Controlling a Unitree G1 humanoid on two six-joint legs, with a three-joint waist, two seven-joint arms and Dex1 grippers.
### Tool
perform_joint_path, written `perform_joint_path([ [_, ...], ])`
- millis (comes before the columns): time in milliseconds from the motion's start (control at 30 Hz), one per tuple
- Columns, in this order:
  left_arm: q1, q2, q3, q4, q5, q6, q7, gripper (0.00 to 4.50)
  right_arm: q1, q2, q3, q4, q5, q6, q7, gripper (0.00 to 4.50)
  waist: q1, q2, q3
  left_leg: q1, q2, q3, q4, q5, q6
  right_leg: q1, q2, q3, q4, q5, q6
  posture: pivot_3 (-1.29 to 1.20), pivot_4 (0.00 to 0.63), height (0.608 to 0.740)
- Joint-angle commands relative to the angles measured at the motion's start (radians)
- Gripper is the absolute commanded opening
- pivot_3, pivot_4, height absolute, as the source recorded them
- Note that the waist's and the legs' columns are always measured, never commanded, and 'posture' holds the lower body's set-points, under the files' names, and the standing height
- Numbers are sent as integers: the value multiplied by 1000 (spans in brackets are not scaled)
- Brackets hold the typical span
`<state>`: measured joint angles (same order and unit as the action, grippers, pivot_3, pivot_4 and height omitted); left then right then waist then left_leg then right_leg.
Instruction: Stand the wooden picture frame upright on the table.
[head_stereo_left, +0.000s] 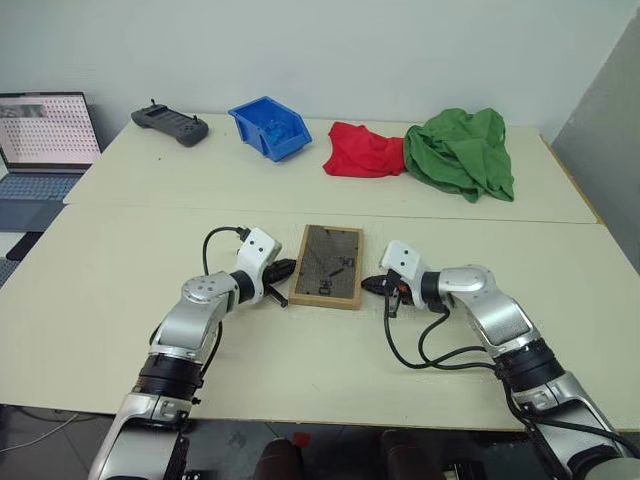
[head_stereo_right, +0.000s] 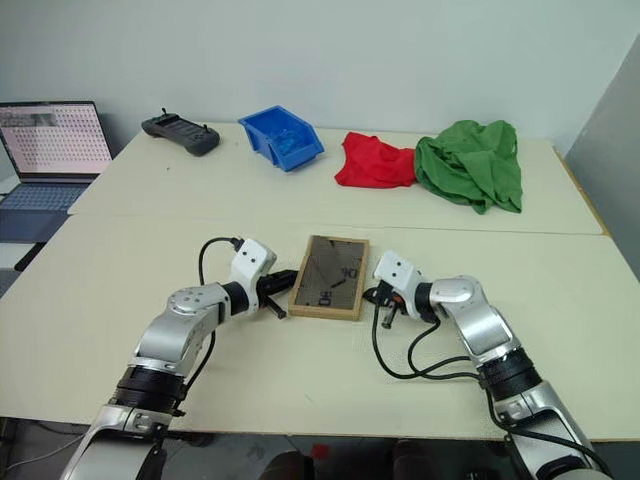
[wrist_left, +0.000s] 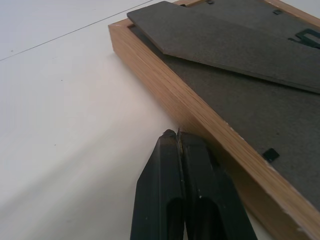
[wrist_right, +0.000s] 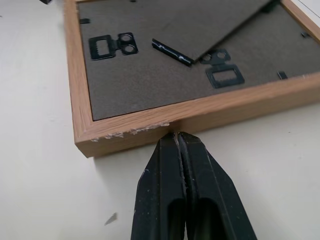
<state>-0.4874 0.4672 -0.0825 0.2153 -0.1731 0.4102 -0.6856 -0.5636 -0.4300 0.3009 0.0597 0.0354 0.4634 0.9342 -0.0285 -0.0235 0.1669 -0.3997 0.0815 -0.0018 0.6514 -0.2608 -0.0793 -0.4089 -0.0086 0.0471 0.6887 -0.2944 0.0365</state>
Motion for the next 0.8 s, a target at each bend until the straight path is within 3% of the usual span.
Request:
perform_joint_path([
  [33,-14,-1,-14,-46,-3,8,-31,69,-7,-19,-14,-51,-4,15,-19,77,0,0,0,0,0,0,0,0,0,0,0,0,0,0,0,0,150,740],
  [200,57,88,-25,-212,-64,132,-153,69,-69,-28,-38,91,-63,-50,-106,77,-1,0,0,0,0,0,0,0,0,0,0,0,0,0,0,0,150,740],
  [300,81,149,56,-269,-161,224,-216,69,-103,-21,-49,164,-70,-85,-135,77,-3,0,0,0,0,0,0,0,0,0,0,0,0,0,0,0,150,740],
  [400,66,230,143,-239,-299,372,-324,531,-124,-17,-51,218,-73,-119,-141,0,-4,0,0,0,0,0,0,0,0,0,1,0,0,0,0,0,150,740],
  [533,18,292,202,-133,-433,577,-403,1556,-133,-9,-49,269,-69,-161,-129,0,-4,0,0,1,0,0,-1,0,0,0,1,0,-1,0,0,0,150,740],
  [700,-91,269,231,22,-561,906,-397,2623,-130,7,-47,319,-71,-208,-123,0,-4,0,0,0,0,-1,0,0,0,1,0,-1,-1,0,0,0,150,740],
  [800,-128,271,185,100,-578,982,-438,3210,-126,22,-54,319,-60,-210,-123,0,-7,0,0,1,0,-1,0,0,0,1,1,-1,0,0,0,0,150,740],
])
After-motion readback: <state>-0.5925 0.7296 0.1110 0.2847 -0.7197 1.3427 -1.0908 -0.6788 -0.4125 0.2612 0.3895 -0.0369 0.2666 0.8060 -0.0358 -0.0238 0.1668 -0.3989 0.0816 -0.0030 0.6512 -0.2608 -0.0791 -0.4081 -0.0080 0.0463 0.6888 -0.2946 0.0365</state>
